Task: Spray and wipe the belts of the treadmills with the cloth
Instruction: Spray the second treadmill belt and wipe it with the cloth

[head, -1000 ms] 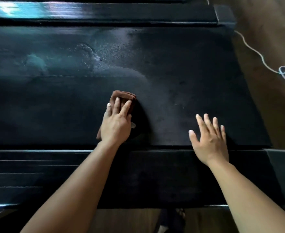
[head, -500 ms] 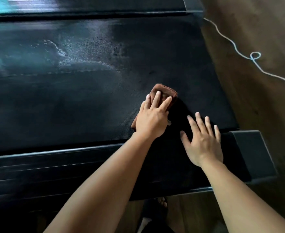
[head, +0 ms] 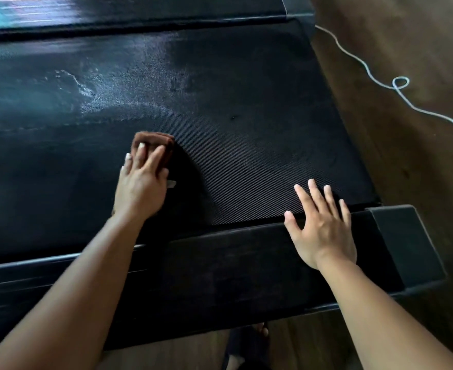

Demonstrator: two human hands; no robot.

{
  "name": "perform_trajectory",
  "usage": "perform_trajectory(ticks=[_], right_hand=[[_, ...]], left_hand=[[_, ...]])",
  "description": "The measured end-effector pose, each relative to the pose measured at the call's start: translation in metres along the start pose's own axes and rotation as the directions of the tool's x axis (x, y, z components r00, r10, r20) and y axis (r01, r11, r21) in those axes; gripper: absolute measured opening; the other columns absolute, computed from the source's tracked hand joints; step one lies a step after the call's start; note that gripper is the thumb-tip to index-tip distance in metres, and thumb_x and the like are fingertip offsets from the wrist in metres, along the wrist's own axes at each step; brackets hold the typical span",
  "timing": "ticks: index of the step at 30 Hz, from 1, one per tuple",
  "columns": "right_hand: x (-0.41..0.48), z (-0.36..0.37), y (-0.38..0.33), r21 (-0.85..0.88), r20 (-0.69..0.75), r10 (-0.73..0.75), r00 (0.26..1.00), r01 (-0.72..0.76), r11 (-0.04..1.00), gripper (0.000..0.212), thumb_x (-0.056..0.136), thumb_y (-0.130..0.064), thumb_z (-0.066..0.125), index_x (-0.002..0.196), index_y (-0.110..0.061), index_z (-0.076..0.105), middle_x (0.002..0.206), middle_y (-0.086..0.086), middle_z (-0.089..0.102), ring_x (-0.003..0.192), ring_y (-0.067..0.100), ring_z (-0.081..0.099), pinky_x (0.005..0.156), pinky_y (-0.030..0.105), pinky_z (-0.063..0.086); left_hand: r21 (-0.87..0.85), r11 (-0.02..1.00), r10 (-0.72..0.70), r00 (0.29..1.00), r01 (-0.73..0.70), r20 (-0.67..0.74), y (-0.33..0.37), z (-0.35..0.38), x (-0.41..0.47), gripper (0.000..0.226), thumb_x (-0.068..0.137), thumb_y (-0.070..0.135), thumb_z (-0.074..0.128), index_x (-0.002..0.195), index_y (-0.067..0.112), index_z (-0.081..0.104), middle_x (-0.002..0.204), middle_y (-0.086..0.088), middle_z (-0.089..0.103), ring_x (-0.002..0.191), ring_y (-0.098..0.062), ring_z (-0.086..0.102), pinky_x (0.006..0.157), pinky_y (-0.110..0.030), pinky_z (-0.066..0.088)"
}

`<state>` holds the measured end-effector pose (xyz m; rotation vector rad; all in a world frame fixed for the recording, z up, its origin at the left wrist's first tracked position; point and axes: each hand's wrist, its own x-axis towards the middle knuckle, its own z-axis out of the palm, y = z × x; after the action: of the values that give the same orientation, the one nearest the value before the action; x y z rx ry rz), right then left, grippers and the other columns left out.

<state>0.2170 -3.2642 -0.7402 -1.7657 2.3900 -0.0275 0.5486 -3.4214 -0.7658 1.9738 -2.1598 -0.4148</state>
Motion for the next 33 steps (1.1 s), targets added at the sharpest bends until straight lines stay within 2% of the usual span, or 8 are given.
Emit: perform_trajectory(ticks=[6,10,13,16,18,24,27,33], right_hand=[[-0.001,-0.001,0.0,-0.006,0.001,0.002,1.0,-0.002,1.0,0.07,0.09,-0.062,0.019,0.155,-0.036,0.022,0.166,-0.006,0.012,0.153,0.021,0.009,0.123,0.047,0.008],[-0.001,-0.002,0.0,-0.013,0.003,0.003,1.0,-0.003,1.0,0.07,0.089,-0.062,0.02,0.155,-0.036,0.022,0.166,-0.006,0.013,0.153,0.021,0.009,0.123,0.047,0.009],[0.0,-0.002,0.0,-0.006,0.014,-0.003,1.0,0.003,1.0,0.072,0.089,-0.063,0.019,0.155,-0.036,0.022,0.166,-0.006,0.01,0.153,0.02,0.007,0.123,0.047,0.009],[0.0,-0.003,0.0,-0.012,0.029,-0.007,1.0,0.007,1.0,0.072,0.088,-0.064,0.019,0.155,-0.037,0.02,0.166,-0.008,0.007,0.153,0.019,0.004,0.124,0.046,0.007],[0.0,-0.003,0.0,-0.007,0.028,-0.002,1.0,0.003,1.0,0.073,0.088,-0.064,0.017,0.155,-0.037,0.02,0.166,-0.008,0.007,0.153,0.018,0.003,0.124,0.045,0.007],[0.0,-0.003,-0.002,0.023,0.019,0.009,1.0,-0.009,1.0,0.073,0.087,-0.063,0.019,0.155,-0.038,0.021,0.166,-0.009,0.009,0.153,0.018,0.005,0.123,0.045,0.005],[-0.001,-0.003,-0.001,0.03,0.017,0.01,1.0,-0.011,1.0,0.073,0.087,-0.063,0.018,0.155,-0.038,0.022,0.166,-0.009,0.01,0.153,0.018,0.006,0.123,0.045,0.006],[0.0,-0.002,0.0,0.016,0.018,0.006,1.0,-0.006,1.0,0.073,0.087,-0.063,0.017,0.155,-0.039,0.019,0.166,-0.009,0.008,0.153,0.018,0.004,0.123,0.044,0.004]], left_hand=[[-0.013,0.998,-0.061,0.998,0.061,0.034,0.046,-0.004,0.081,0.06,0.103,0.037,0.042,0.159,0.033,0.022,0.167,-0.013,0.01,0.154,-0.034,0.009,0.126,-0.038,0.005],[-0.017,0.988,0.154,0.983,-0.154,0.098,0.118,0.006,0.098,0.059,0.104,0.032,0.042,0.159,0.029,0.022,0.166,-0.018,0.011,0.154,-0.033,0.009,0.124,-0.036,0.004],[-0.031,0.941,0.337,0.929,-0.336,0.154,0.158,0.028,0.084,0.059,0.098,0.041,0.041,0.155,0.035,0.03,0.166,-0.013,0.019,0.153,-0.032,0.015,0.125,-0.042,0.01],[-0.052,0.892,0.449,0.864,-0.449,0.23,0.169,0.039,0.044,0.065,0.086,0.053,0.026,0.151,0.042,0.033,0.165,-0.007,0.025,0.153,-0.03,0.019,0.123,-0.048,0.019],[-0.101,0.875,0.483,0.844,-0.473,0.231,0.16,0.036,0.005,0.063,0.089,0.052,0.026,0.151,0.043,0.033,0.165,-0.007,0.025,0.153,-0.032,0.019,0.122,-0.049,0.022],[-0.066,0.948,0.315,0.946,-0.311,0.076,0.068,0.017,-0.057,0.054,0.096,0.041,0.047,0.149,0.037,0.043,0.162,-0.006,0.032,0.146,-0.039,0.033,0.119,-0.049,0.03],[-0.036,0.987,0.16,0.987,-0.159,0.02,0.022,0.004,-0.04,0.058,0.097,0.028,0.061,0.151,0.032,0.04,0.163,-0.01,0.028,0.149,-0.036,0.028,0.123,-0.046,0.022],[-0.006,1.0,-0.012,1.0,0.012,0.005,0.018,-0.002,0.042,0.061,0.1,0.038,0.05,0.156,0.029,0.029,0.166,-0.016,0.016,0.154,-0.032,0.013,0.126,-0.039,0.006]])
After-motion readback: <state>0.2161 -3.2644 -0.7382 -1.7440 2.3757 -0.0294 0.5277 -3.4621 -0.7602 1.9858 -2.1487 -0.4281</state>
